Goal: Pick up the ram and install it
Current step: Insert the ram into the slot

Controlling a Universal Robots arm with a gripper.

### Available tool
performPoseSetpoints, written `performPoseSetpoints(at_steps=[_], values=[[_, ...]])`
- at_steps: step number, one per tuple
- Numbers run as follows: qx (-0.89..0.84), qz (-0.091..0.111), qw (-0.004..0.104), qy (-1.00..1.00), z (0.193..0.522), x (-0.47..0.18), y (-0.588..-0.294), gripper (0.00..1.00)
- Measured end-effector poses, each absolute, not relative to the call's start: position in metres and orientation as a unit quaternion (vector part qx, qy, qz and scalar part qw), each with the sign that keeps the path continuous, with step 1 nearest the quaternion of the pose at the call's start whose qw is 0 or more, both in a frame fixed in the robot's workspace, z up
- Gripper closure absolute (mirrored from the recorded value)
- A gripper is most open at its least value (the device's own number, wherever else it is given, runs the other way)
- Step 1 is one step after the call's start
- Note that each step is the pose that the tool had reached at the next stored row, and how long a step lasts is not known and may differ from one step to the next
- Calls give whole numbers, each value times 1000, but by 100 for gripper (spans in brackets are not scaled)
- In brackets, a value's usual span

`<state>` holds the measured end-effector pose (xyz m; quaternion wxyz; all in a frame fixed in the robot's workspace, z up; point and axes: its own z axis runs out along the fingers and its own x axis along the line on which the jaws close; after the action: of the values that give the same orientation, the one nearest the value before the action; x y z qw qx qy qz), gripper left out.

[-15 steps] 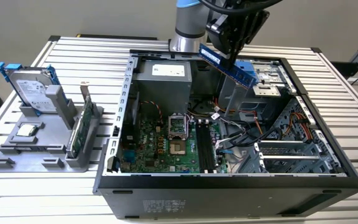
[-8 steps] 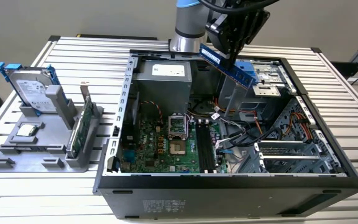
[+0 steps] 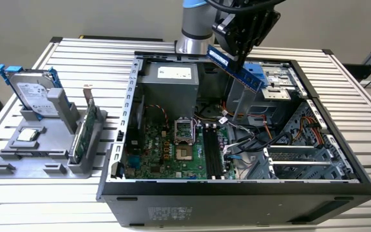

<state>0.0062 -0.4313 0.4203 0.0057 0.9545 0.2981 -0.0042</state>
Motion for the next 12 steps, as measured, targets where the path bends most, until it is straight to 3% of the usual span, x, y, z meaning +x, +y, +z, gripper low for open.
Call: performPoseSetpoints(at_steps=[12], values=[[961,-4,6,276,421,6,-431,100]])
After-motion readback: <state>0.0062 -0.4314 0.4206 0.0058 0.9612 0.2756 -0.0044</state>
